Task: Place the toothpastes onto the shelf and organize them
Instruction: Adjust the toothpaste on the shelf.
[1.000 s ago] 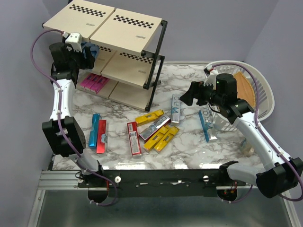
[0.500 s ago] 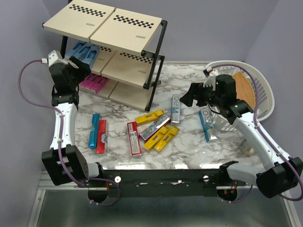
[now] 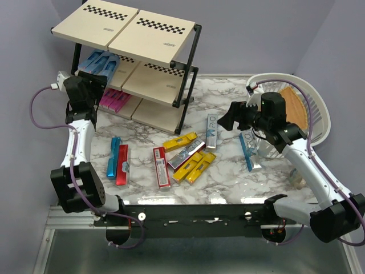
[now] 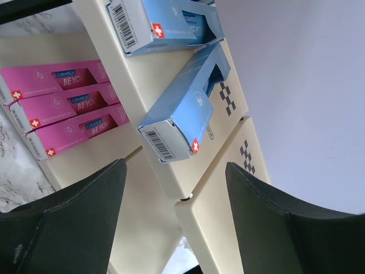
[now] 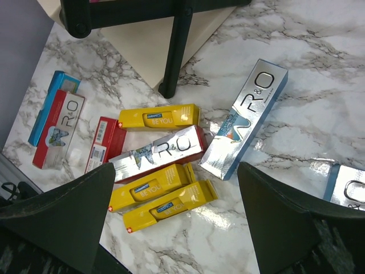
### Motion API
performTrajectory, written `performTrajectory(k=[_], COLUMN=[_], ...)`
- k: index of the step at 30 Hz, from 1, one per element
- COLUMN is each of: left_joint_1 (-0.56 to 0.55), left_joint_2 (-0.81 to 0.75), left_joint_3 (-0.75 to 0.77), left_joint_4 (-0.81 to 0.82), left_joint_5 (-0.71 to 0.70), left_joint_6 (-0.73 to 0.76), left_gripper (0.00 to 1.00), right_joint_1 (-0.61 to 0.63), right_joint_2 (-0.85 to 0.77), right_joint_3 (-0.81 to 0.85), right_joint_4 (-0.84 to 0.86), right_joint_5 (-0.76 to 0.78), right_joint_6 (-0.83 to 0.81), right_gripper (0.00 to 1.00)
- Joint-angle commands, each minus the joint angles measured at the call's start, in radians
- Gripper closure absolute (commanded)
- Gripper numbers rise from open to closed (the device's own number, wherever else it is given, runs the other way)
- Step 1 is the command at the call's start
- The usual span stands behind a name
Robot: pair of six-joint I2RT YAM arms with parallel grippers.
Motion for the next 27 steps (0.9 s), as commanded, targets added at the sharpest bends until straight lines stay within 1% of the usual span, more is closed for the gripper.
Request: performTrajectory(k=[1, 5, 8, 14, 25, 27], left_joint_1=[0.016, 0.026, 0.030, 0.032, 0.032, 0.032], left_joint_2=[0.018, 0.044, 0.058, 0.092, 0.121, 0.127], left_joint_3=[0.024, 0.007, -0.009, 0.007, -0.016, -0.013], left_joint_4=[0.024, 0.072, 0.129, 0.166, 0.179, 0.183], left_joint_5=[-0.009, 0.011, 0.030, 0.051, 0.068, 0.070], left_joint_6=[-0.087, -0.114, -0.148, -0.182, -0.208, -0.211], left_gripper=[0.21, 0.23, 0.28, 0.34, 0.35, 0.38], right_joint_1=[0.003, 0.003, 0.003, 0.003, 0.004, 0.003], right_joint_2=[-0.024, -0.026, -0.024, -0.018, -0.004, -0.001], right_joint_3=[-0.014, -0.014, -0.014, -0.014, -0.008, -0.006], right_joint_4=[0.018, 0.018, 0.018, 0.021, 0.021, 0.021], right_joint_5=[0.035, 0.038, 0.040, 0.040, 0.041, 0.041], right_joint_6=[-0.023, -0.027, -0.027, -0.030, -0.034, -0.034], right_gripper=[0.04, 0.04, 0.04, 0.04, 0.04, 0.04])
